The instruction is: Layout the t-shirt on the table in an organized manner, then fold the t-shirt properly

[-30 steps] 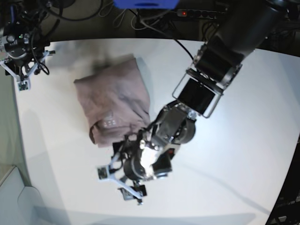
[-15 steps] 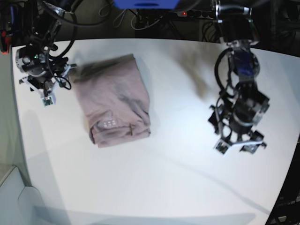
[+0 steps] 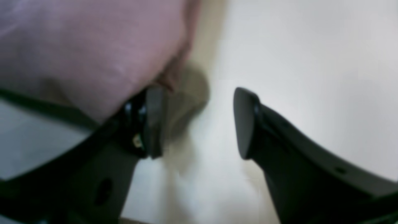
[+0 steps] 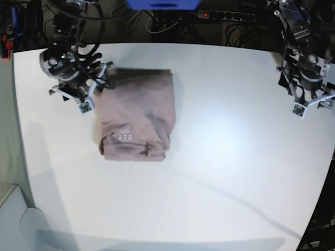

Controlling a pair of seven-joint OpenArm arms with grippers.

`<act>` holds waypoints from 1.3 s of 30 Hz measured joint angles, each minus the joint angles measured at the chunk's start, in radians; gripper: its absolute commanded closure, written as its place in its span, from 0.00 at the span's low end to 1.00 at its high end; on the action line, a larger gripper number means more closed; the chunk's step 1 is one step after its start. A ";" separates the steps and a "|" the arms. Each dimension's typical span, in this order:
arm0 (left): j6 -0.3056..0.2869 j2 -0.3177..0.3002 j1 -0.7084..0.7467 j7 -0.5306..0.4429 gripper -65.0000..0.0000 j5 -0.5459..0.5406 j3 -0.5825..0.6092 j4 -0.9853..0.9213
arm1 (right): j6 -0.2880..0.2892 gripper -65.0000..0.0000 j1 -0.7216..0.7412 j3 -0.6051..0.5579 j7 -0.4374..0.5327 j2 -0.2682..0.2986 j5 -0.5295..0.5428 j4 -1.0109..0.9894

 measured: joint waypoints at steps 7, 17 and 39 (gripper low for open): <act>0.000 0.008 0.058 -0.004 0.25 0.000 -0.045 0.003 | 0.000 0.47 -0.025 -0.035 0.003 0.006 0.000 0.035; 0.002 0.006 0.153 0.012 0.26 -0.294 -0.134 0.021 | 0.000 0.47 -0.036 0.135 -0.003 0.009 -0.004 0.070; 0.008 0.036 0.541 0.010 0.78 -0.814 -0.329 0.013 | 0.000 1.00 -0.238 0.594 -0.007 -0.033 -0.001 0.172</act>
